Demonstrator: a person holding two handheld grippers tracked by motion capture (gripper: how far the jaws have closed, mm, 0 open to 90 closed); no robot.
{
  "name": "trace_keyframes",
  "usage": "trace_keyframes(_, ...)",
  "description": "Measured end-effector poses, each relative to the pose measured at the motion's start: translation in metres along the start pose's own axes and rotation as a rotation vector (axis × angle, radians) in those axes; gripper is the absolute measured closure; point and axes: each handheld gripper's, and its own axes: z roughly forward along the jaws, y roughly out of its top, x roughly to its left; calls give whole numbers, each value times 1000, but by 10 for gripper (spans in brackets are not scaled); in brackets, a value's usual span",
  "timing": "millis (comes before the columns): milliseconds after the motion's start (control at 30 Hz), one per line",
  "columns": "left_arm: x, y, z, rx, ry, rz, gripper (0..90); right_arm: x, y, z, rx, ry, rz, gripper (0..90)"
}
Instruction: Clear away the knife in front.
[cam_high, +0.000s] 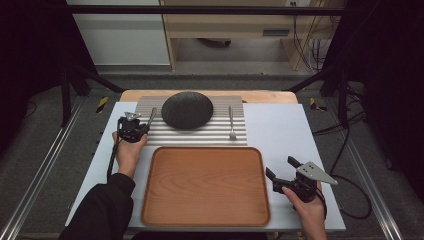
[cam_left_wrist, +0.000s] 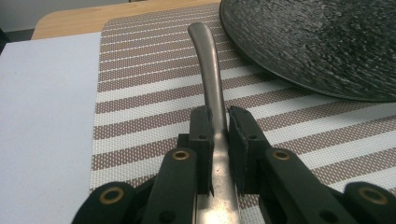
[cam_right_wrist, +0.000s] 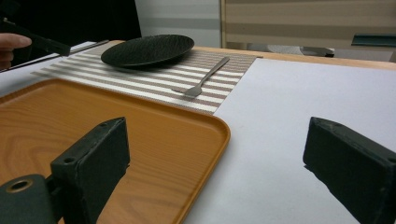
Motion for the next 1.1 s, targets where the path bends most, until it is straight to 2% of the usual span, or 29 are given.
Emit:
trace_keyframes(400, -9, 2, -17, -32, -15, -7, 800, 0, 1, 0, -4, 5, 1, 72)
trace_keyframes(633, -19, 0, -38, -57, -31, -14, 800, -1, 2, -3, -18, 7, 14, 72)
trace_keyframes(833, -26, -1, -50, -74, -37, -31, 800, -2, 3, -4, -27, 16, 17, 72)
trace_keyframes(1100, -39, -7, -68, -89, -31, -40, 800, -1, 2, -2, -25, 31, 19, 71)
